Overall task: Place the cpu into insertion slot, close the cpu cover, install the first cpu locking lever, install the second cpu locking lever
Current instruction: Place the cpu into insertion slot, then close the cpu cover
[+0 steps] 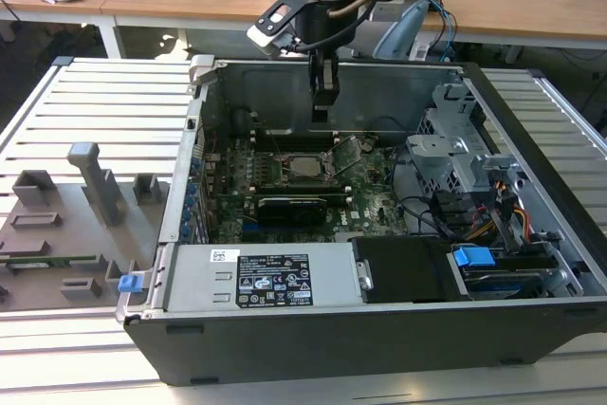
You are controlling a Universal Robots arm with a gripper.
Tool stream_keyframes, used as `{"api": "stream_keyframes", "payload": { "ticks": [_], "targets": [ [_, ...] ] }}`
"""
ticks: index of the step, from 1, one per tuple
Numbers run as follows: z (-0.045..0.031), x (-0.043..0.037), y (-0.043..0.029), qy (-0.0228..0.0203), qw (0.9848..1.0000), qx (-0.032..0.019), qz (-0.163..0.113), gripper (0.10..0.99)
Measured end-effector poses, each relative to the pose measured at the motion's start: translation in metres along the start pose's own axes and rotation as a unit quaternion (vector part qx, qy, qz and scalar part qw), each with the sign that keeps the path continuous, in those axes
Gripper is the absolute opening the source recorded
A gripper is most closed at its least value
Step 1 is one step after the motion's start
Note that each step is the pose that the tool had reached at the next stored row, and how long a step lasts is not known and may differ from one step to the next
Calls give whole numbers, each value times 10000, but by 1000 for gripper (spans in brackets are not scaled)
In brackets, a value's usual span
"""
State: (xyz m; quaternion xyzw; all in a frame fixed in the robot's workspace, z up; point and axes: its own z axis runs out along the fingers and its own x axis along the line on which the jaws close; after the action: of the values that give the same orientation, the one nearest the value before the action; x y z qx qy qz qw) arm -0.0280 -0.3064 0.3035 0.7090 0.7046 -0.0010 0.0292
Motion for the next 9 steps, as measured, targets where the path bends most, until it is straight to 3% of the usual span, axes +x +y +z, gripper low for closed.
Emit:
{"api": "stream_keyframes", "payload": {
  "ticks": [9],
  "targets": [
    [-1, 0, 25, -1, 10000, 0, 0, 106]
  ]
}}
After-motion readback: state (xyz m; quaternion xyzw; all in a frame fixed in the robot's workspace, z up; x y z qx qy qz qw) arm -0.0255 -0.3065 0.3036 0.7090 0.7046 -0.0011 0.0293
